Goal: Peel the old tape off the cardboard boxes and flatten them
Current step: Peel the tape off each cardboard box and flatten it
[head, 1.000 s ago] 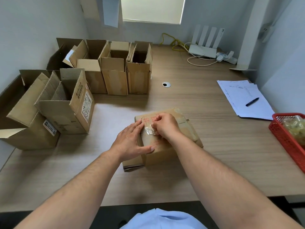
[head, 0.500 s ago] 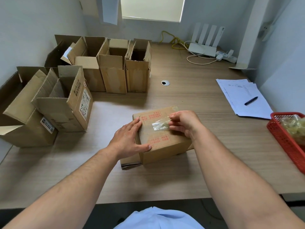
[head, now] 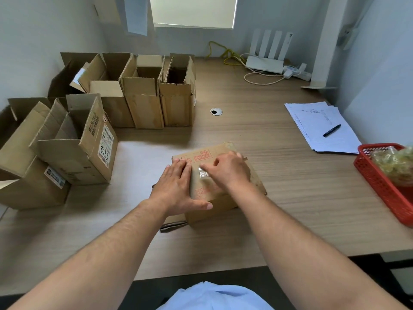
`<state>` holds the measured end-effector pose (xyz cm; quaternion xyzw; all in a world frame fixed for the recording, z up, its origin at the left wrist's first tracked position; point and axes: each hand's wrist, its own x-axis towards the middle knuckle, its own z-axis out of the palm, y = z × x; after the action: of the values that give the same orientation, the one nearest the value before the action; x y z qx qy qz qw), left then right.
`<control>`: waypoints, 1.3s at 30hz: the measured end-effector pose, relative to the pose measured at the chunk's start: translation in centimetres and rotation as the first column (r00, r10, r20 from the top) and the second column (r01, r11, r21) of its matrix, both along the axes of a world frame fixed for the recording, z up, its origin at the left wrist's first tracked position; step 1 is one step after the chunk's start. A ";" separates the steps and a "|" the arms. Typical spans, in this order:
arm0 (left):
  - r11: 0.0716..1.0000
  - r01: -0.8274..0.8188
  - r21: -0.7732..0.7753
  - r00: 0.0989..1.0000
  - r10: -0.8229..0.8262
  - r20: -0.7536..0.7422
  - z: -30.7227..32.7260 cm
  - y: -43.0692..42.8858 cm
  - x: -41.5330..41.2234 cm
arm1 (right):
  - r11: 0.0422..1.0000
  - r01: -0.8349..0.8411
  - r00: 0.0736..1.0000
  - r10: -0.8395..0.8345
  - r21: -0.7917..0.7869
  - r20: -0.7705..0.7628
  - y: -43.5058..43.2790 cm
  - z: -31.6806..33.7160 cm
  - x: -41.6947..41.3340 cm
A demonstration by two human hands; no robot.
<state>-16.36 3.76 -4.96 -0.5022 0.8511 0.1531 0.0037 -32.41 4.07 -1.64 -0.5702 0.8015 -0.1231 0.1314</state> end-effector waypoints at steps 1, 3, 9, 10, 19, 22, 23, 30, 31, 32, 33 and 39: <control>1.000 -0.009 0.002 1.000 0.009 0.000 -0.1 0.1 -0.1 | 1.000 -0.026 0.999 0.026 -0.005 -0.047 0.2 -0.3 0.6; 1.000 -0.023 0.001 1.000 0.023 -0.004 -0.1 0.2 -0.1 | 0.998 -0.041 0.996 0.038 -0.037 -0.081 0.5 -0.7 1.5; 0.999 0.016 -0.030 1.000 -0.016 0.001 0.2 -0.1 0.7 | 0.983 -0.128 0.988 0.115 -0.131 -0.100 0.7 -0.4 1.1; 0.999 0.026 -0.032 1.000 -0.026 0.008 0.2 -0.2 1.0 | 0.981 -0.130 0.989 0.118 -0.143 -0.085 0.7 -0.3 1.0; 0.998 0.053 -0.017 0.998 -0.052 0.034 0.8 -0.5 1.7 | 0.862 0.499 0.496 -0.370 0.091 0.785 0.4 0.5 -0.8; 0.998 0.056 -0.023 0.996 -0.054 0.068 1.2 -0.6 1.2 | 0.880 0.469 0.508 -0.342 0.079 0.790 0.7 0.7 -0.8; 0.998 0.057 -0.024 0.996 -0.055 0.075 1.3 -0.6 1.0 | 0.906 0.421 0.598 -0.318 0.049 0.736 0.7 0.7 -0.7; 0.998 0.061 -0.018 0.997 -0.060 0.054 1.3 0.0 -1.9 | 0.997 0.073 0.974 -0.075 0.015 0.215 0.5 0.4 0.8; 0.999 0.047 -0.026 0.998 -0.046 0.049 1.1 0.1 -2.0 | 0.998 0.069 0.983 -0.070 0.015 0.170 0.6 0.0 1.2; 0.999 0.033 -0.034 0.999 -0.032 0.037 1.0 0.2 -2.0 | 0.997 0.071 0.988 -0.071 0.002 0.134 0.6 -0.3 1.5; 0.999 0.025 -0.037 0.999 -0.024 0.023 0.8 0.2 -1.9 | 0.997 0.073 0.991 -0.071 -0.016 0.110 0.5 -0.4 1.6; 0.999 -0.013 -0.041 0.997 0.009 -0.080 0.3 0.6 -1.4 | 0.993 -0.066 0.997 0.062 -0.093 -0.046 0.9 -0.9 1.6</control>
<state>-17.78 4.32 -4.67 -0.5004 0.8507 0.1556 -0.0416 -30.80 5.01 -2.59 -0.6038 0.7787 -0.1442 0.0911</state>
